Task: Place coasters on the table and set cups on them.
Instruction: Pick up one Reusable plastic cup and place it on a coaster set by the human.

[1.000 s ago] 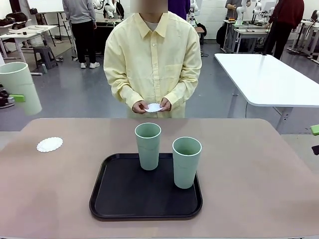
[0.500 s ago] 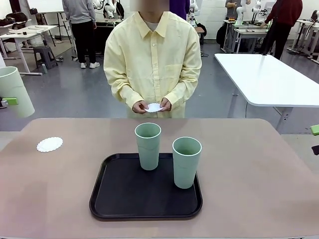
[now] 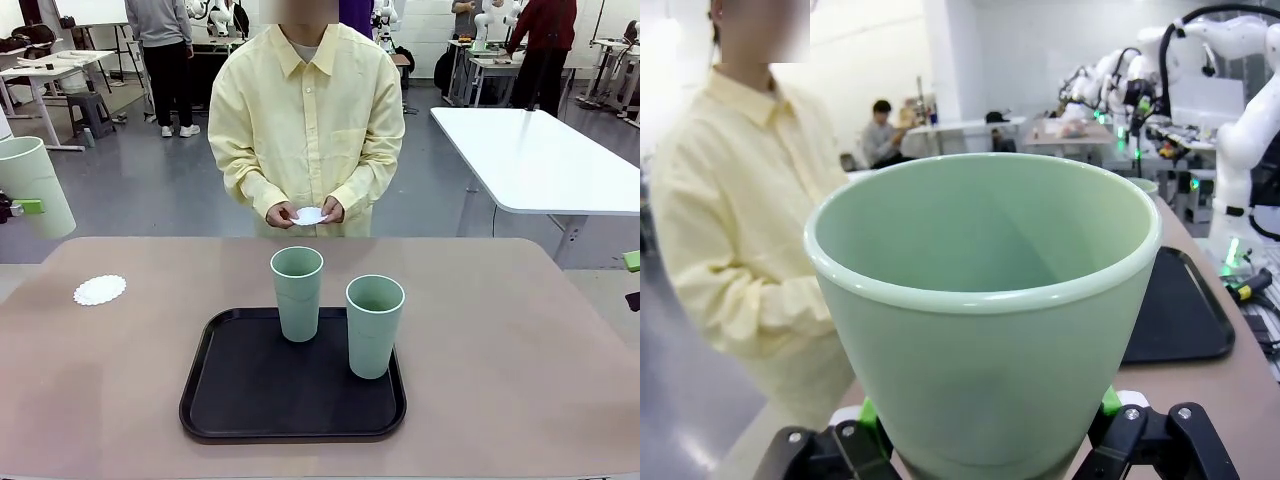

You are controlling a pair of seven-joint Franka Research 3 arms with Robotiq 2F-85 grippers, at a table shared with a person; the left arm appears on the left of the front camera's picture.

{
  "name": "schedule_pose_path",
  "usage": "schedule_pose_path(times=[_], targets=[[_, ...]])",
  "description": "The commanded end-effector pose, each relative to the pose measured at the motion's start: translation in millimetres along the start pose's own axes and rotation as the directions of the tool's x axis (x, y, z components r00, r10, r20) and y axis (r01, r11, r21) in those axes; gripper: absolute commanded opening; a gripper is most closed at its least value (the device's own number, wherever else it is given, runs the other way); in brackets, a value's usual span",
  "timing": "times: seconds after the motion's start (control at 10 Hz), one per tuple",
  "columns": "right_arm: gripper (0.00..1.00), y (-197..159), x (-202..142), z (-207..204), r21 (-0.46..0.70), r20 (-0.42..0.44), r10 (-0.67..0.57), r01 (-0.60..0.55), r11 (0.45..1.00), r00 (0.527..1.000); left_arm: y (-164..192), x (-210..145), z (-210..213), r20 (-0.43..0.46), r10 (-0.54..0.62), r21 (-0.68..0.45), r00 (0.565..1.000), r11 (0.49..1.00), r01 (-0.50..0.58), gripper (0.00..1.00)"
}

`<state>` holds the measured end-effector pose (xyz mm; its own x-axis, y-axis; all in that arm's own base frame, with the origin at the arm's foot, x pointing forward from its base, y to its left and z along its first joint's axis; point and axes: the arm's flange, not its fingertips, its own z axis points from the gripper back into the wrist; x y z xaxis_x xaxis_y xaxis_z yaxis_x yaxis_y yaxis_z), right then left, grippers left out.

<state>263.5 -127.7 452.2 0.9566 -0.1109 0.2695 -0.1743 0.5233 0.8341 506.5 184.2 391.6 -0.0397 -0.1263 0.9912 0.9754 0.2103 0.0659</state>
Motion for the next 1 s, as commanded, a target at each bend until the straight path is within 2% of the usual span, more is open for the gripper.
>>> schedule_pose_path(times=[0.0,0.2,0.3,0.6,0.9], targets=[[1.0,-1,0,1,0.014,-0.001,0.009,-0.009,1.0,1.0,3,4,4,0.007,-0.006,-0.013,1.0,1.0,0.006,0.85],[1.0,-1,0,1,0.014,-0.001,0.009,-0.009,1.0,1.0,1,0,0,-0.001,0.0,0.0,1.0,1.0,0.0,0.85],[1.0,-1,0,1,0.014,-0.001,0.009,-0.009,1.0,1.0,14,-19,-11,-0.015,0.013,-0.053,1.0,0.998,-0.014,0.85],[1.0,-1,0,1,0.014,-0.001,0.009,-0.009,1.0,1.0,36,-69,-20,-0.03,0.037,-0.034,0.999,0.999,-0.038,0.85],[1.0,-1,0,1,0.014,-0.001,0.009,-0.009,1.0,1.0,44,-100,-23,-0.026,0.018,-0.042,1.0,0.999,-0.019,0.85]])
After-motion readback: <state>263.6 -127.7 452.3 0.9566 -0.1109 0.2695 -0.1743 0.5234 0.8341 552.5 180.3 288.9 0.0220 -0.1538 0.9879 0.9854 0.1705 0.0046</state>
